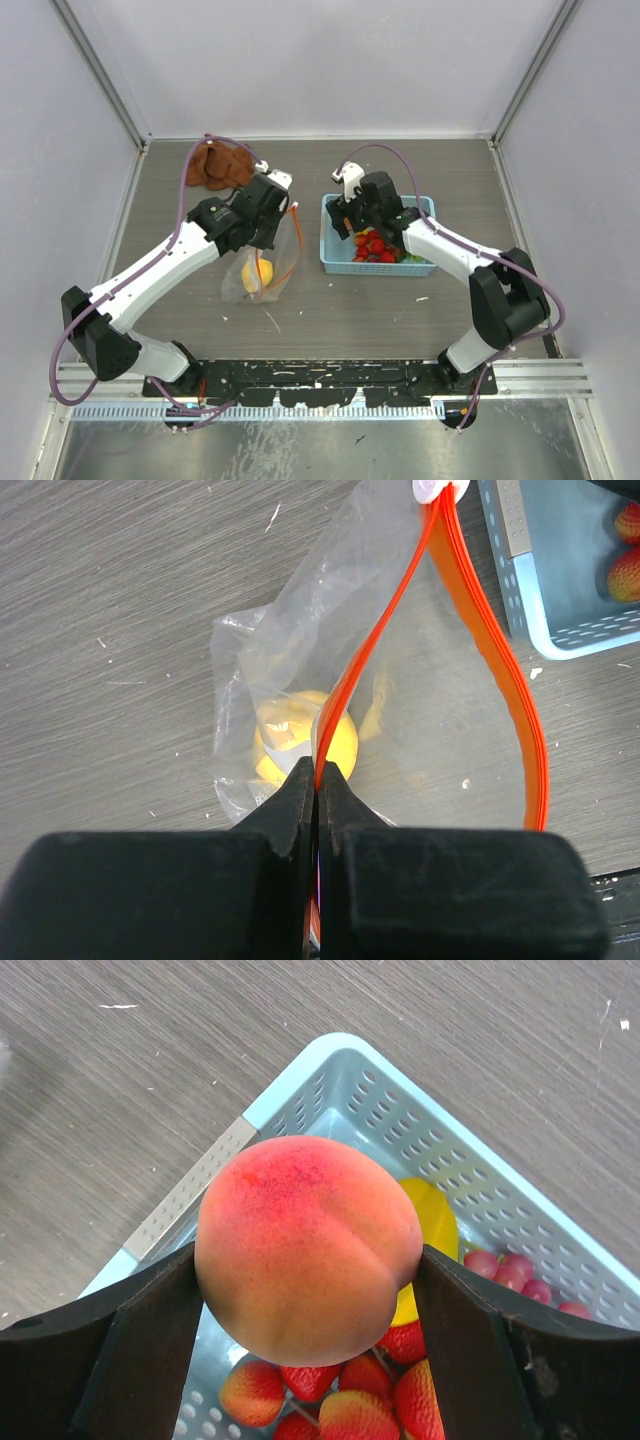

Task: Place the food in the zip-top bag and seal the zipper
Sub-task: Pick up the fake fruit from the bin.

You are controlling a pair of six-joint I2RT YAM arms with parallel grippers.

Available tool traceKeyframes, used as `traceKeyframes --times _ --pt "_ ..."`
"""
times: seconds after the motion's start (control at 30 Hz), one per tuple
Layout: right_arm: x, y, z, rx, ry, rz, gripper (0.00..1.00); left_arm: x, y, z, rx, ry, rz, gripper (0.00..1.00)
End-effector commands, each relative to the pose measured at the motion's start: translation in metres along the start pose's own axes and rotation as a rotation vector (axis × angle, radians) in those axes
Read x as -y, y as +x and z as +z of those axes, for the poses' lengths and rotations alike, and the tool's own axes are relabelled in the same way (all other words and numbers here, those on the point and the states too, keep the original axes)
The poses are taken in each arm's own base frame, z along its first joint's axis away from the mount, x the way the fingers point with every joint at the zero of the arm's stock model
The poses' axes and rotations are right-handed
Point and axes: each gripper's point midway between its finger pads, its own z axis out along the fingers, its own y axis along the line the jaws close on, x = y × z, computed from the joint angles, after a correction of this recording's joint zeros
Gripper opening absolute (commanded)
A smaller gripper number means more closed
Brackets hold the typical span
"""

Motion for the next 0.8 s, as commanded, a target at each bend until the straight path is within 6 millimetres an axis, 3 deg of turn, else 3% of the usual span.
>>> traceKeyframes --times 0.0,0.33,0.57,0.77 --pt "-0.006 -0.041 -0.032 0.159 -0.001 0.081 0.48 -0.003 -0.013 -0.007 0.058 0.004 -0.03 0.0" --pt "-0.046 -0.097 -0.101 0.415 -0.061 0.201 0.48 -0.003 -0.016 -0.011 0.079 0.012 -0.042 0.0" --pt "-0.101 -0.13 -0.137 0.577 -0.172 0.193 0.48 -0.004 -0.017 -0.014 0.092 0.011 -0.048 0.0" --pt "-0.14 -0.141 -0.154 0.677 -0.302 0.19 0.49 -0.001 -0.019 -0.018 0.106 0.038 -0.061 0.0"
